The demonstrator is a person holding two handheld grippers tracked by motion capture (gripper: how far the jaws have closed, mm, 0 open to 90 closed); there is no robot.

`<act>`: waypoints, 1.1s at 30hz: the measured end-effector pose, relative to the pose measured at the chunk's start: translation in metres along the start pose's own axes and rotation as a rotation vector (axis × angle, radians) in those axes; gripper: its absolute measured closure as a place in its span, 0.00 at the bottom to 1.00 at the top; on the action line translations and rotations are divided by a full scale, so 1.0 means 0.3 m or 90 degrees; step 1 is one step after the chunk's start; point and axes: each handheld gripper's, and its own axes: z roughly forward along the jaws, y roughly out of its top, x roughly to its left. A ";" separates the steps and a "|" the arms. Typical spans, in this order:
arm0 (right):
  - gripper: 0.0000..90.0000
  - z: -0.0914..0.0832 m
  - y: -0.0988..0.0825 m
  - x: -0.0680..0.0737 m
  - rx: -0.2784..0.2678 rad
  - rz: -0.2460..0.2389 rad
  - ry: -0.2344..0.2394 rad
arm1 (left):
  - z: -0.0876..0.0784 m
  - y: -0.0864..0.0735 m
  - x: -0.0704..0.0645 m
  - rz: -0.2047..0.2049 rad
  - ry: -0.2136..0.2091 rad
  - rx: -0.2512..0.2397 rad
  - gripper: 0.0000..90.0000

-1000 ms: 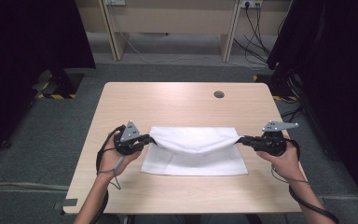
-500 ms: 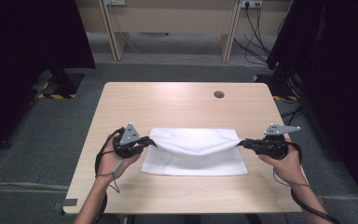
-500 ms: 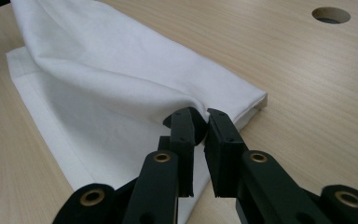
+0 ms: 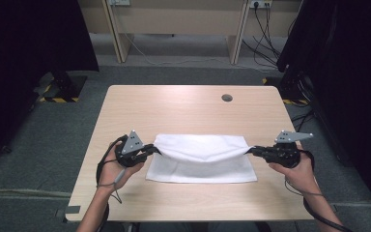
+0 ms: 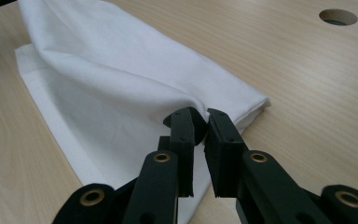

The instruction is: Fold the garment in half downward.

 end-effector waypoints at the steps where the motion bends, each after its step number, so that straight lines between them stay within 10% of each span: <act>1: 0.91 -0.001 -0.003 0.001 0.003 0.000 0.001 | -0.001 -0.002 -0.002 0.001 -0.001 0.000 0.91; 20: 0.91 0.029 -0.096 0.013 0.115 -0.043 0.070 | 0.043 -0.098 -0.070 0.020 -0.067 0.097 0.91; 33: 0.90 0.090 -0.122 0.015 0.168 -0.050 0.047 | 0.129 -0.101 -0.066 0.029 -0.088 0.169 0.90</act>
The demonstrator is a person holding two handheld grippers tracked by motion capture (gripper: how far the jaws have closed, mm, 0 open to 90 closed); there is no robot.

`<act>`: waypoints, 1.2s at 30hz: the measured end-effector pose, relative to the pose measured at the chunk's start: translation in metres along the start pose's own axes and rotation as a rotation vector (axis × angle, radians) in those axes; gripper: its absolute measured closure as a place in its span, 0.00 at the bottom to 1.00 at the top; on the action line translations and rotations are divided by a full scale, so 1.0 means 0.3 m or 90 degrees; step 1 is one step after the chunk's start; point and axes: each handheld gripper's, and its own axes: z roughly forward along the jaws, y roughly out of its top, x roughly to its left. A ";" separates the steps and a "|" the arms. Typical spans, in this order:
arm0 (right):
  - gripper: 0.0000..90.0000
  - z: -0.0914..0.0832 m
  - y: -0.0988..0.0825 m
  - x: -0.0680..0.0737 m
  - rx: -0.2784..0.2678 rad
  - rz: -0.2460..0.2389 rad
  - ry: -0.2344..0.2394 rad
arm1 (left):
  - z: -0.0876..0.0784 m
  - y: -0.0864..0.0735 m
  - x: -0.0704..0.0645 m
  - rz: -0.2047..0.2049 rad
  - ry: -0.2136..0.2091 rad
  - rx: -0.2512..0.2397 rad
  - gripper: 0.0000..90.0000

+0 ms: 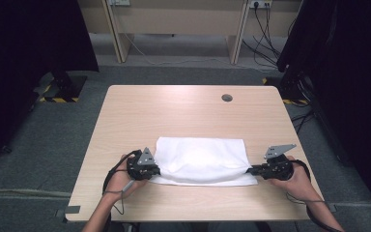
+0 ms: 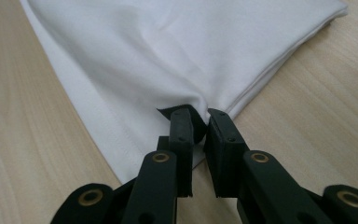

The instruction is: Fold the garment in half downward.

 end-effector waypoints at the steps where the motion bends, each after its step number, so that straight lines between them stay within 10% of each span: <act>1: 0.90 0.002 0.003 -0.004 0.000 0.003 -0.002 | 0.004 0.003 0.008 -0.002 0.000 0.000 0.90; 18: 0.89 0.074 0.116 -0.144 -0.007 0.057 -0.087 | 0.111 0.090 0.179 -0.056 0.046 -0.005 0.90; 27: 0.83 0.085 0.127 -0.164 -0.024 0.067 -0.100 | 0.088 0.092 0.180 -0.047 0.052 -0.015 0.78; 32: 0.71 0.037 0.122 -0.149 -0.042 0.060 -0.099 | 0.022 0.119 0.174 -0.046 0.055 -0.075 0.63; 36: 0.66 -0.021 0.166 -0.138 -0.119 0.082 -0.097 | 0.051 0.203 0.167 -0.032 0.069 -0.083 0.61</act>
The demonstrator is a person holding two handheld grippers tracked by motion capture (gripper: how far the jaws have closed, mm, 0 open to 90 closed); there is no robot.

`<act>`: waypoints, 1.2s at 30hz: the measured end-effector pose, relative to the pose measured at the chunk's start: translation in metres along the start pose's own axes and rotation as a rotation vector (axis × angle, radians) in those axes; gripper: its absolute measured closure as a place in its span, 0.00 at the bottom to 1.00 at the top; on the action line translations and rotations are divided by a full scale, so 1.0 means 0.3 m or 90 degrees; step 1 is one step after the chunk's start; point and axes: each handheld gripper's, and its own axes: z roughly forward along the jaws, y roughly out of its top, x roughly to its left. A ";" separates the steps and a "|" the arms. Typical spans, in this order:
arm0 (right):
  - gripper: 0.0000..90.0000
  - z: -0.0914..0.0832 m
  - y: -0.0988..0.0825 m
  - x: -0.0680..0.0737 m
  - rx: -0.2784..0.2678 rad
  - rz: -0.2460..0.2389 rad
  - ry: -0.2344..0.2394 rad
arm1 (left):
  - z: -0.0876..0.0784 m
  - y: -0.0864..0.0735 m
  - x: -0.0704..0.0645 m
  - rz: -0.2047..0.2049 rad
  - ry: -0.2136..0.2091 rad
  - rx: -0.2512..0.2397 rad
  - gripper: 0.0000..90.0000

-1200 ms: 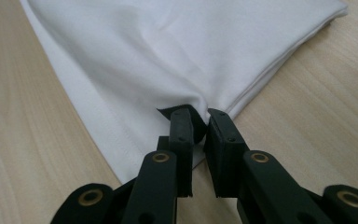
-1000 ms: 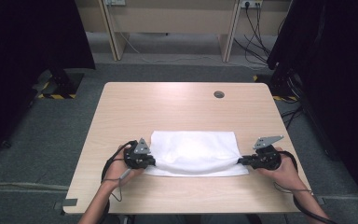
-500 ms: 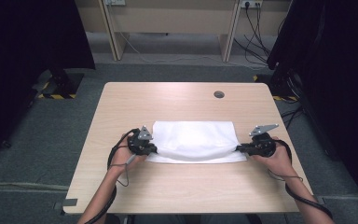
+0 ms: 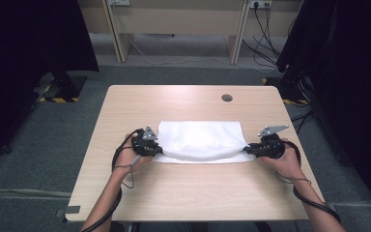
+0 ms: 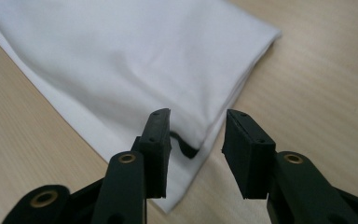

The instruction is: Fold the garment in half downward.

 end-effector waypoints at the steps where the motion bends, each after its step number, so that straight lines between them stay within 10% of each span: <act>1: 0.66 0.000 0.000 0.000 0.000 0.000 0.000 | 0.000 0.000 0.000 0.000 0.000 0.000 0.60; 8: 0.65 0.120 0.061 0.084 0.062 0.012 -0.055 | 0.132 0.001 -0.041 0.017 -0.010 0.063 0.61; 15: 0.69 0.139 -0.008 0.107 0.125 -0.001 -0.092 | 0.136 -0.033 -0.061 0.028 -0.007 0.077 0.62; 26: 0.64 0.171 0.044 0.200 0.086 -0.007 -0.070 | 0.192 0.092 -0.156 0.031 -0.038 0.014 0.61; 36: 0.64 0.208 0.004 0.258 0.102 -0.019 -0.085 | 0.256 0.093 -0.229 0.057 -0.052 0.034 0.61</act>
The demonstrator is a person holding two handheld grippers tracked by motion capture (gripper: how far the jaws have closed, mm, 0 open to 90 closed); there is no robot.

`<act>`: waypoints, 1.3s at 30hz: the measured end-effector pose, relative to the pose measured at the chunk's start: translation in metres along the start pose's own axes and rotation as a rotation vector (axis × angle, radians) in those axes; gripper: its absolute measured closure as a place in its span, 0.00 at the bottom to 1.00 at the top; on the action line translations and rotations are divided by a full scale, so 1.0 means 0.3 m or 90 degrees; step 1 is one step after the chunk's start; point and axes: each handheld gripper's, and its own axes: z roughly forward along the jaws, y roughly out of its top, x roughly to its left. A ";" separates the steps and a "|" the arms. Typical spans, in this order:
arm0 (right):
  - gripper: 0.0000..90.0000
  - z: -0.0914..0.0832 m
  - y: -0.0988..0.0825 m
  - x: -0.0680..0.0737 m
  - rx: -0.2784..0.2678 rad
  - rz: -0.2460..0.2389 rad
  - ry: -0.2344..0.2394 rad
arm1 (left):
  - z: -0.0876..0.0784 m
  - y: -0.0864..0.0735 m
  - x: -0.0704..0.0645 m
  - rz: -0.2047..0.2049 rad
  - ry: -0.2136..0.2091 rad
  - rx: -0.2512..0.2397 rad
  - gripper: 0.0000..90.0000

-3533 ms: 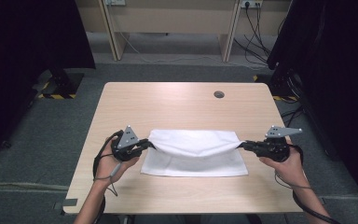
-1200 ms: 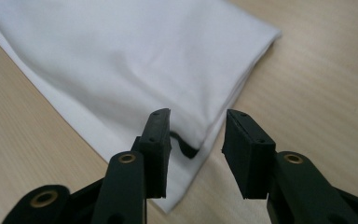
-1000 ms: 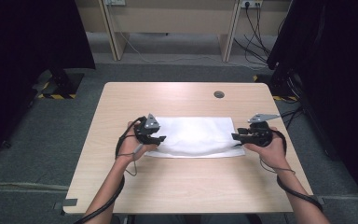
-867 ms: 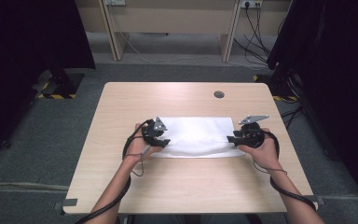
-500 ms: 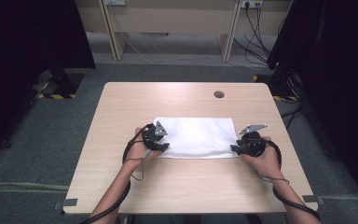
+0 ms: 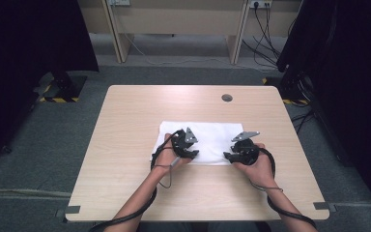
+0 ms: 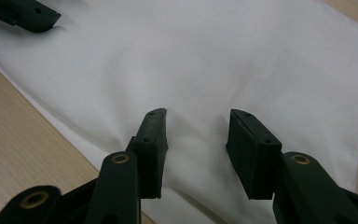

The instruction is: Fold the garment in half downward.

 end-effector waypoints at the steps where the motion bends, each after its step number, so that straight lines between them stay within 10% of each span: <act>1: 0.63 -0.004 -0.002 0.004 0.003 0.000 -0.002 | -0.003 0.001 -0.002 0.006 0.003 0.002 0.60; 22: 0.59 -0.106 -0.063 -0.058 0.002 0.050 -0.038 | -0.187 -0.128 0.077 -0.053 0.067 0.017 0.57; 29: 0.59 -0.077 -0.096 -0.073 0.008 0.043 -0.045 | -0.205 -0.199 0.108 -0.066 0.100 0.068 0.59; 39: 0.56 -0.099 -0.066 -0.110 -0.025 0.073 -0.048 | -0.229 -0.200 0.124 -0.091 0.106 0.039 0.57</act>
